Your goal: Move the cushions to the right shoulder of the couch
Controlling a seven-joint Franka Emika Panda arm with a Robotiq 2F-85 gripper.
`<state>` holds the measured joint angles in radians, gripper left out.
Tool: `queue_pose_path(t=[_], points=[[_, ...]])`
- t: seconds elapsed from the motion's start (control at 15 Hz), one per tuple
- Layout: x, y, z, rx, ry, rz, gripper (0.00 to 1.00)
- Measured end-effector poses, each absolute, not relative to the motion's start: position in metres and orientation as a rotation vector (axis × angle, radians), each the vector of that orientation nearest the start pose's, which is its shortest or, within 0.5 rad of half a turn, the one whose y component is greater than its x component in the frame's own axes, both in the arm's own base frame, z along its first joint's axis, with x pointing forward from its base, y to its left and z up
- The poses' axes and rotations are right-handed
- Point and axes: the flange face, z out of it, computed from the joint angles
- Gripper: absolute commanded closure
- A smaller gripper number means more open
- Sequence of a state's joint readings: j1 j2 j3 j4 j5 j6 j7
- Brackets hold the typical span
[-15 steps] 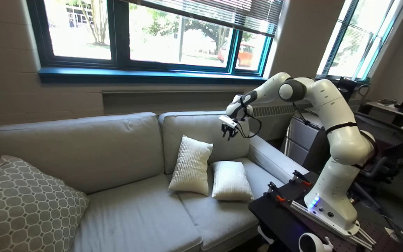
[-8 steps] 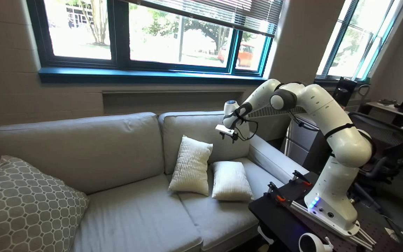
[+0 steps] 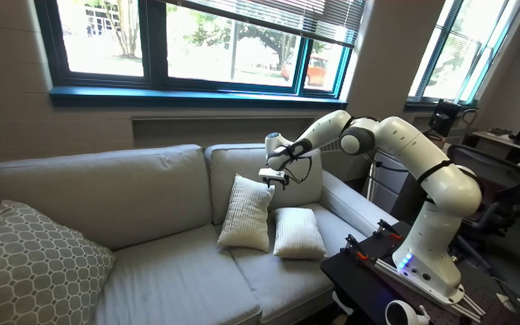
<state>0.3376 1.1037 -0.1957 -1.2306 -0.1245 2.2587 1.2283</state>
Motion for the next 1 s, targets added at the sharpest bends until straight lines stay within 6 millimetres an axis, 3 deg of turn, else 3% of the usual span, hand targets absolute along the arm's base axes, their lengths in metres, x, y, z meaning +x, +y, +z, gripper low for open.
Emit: queue_pose_path(t=[0.67,0.8,1.0], points=[[0.697,0.183,0.039,-3.171,1.311,0.298,0.0],[0.699,0.179,0.024,-3.173,1.323,0.301,0.0],[0.7,0.157,-0.001,-3.168,1.366,0.323,0.0]])
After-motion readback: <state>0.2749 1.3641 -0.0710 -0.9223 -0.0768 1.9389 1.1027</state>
